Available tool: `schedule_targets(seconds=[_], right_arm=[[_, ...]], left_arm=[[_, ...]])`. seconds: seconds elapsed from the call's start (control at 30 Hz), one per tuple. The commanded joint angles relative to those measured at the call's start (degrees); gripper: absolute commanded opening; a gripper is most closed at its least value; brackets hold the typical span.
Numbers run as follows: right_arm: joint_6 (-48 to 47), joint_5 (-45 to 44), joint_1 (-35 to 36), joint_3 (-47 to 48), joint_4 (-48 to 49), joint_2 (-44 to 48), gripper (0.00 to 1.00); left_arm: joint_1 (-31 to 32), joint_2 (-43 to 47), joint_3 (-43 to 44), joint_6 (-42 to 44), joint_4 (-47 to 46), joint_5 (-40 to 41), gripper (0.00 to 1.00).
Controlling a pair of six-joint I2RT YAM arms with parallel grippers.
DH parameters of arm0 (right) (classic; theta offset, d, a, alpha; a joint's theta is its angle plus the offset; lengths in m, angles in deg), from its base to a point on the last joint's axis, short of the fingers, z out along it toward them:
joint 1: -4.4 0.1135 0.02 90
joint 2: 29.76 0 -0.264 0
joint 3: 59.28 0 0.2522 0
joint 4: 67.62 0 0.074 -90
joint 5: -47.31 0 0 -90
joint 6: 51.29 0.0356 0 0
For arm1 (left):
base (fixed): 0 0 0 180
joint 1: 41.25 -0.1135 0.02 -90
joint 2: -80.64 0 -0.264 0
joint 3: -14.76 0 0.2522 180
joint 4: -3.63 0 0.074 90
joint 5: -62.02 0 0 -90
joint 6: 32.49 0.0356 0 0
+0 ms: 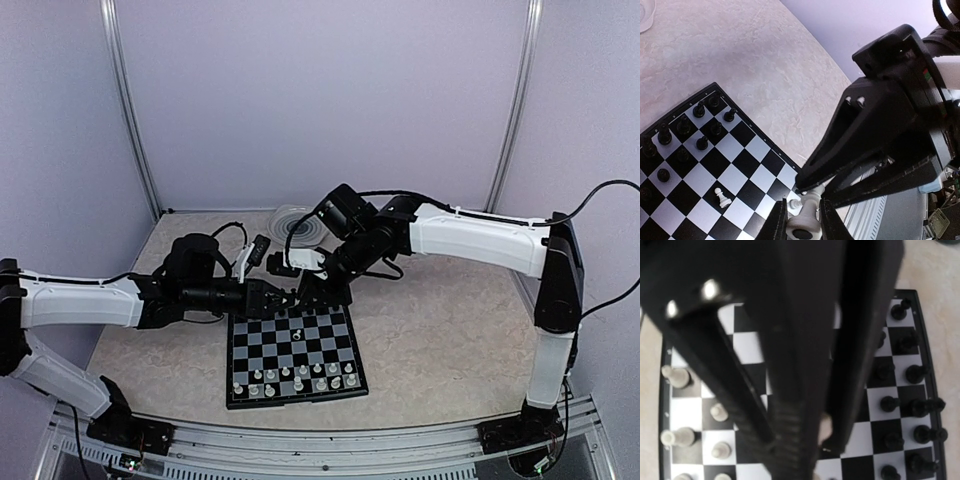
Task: Set up the chess pieces on the board
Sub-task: Pass from the right arm to the left, then pass from the left arm to the right
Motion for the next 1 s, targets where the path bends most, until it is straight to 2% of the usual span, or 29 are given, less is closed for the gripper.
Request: schedule_targets(seconds=[0.0,0.1,0.17,0.3,0.4,0.67,0.97], right_arm=[[1.8,2.42,-1.88,-1.97,3.8,5.36,0.33],[8.25,8.58,-6.62,-5.18,10.46,9.61,0.46],[14.71,16.61,-10.97,-8.86,16.5,11.91,0.5],[26.98,36.0,-17.22,-12.05,23.48,10.3,0.5],[35.23,44.3,-17.95,-13.3,29.17,8.0,0.5],[56.0,53.38,-18.09,-18.86,49.83,5.54,0.5],[58.31,54.72,-18.1,-20.48,53.46,5.9,0.47]], left_arm=[[-0.02,0.4,1.34,-0.09,-4.98,-2.21,0.19],[0.47,1.96,-0.62,-2.08,-11.7,-0.92,0.17],[1.78,3.5,-2.05,-2.76,-16.71,2.54,0.17],[4.2,4.72,-3.55,-2.77,-24.4,8.74,0.18],[5.25,3.95,-3.83,-2.43,-27.82,11.15,0.18],[6.9,0.21,-1.98,-2.37,-31.94,15.37,0.18],[7.8,-3.71,0.05,-2.63,-33.68,15.04,0.18]])
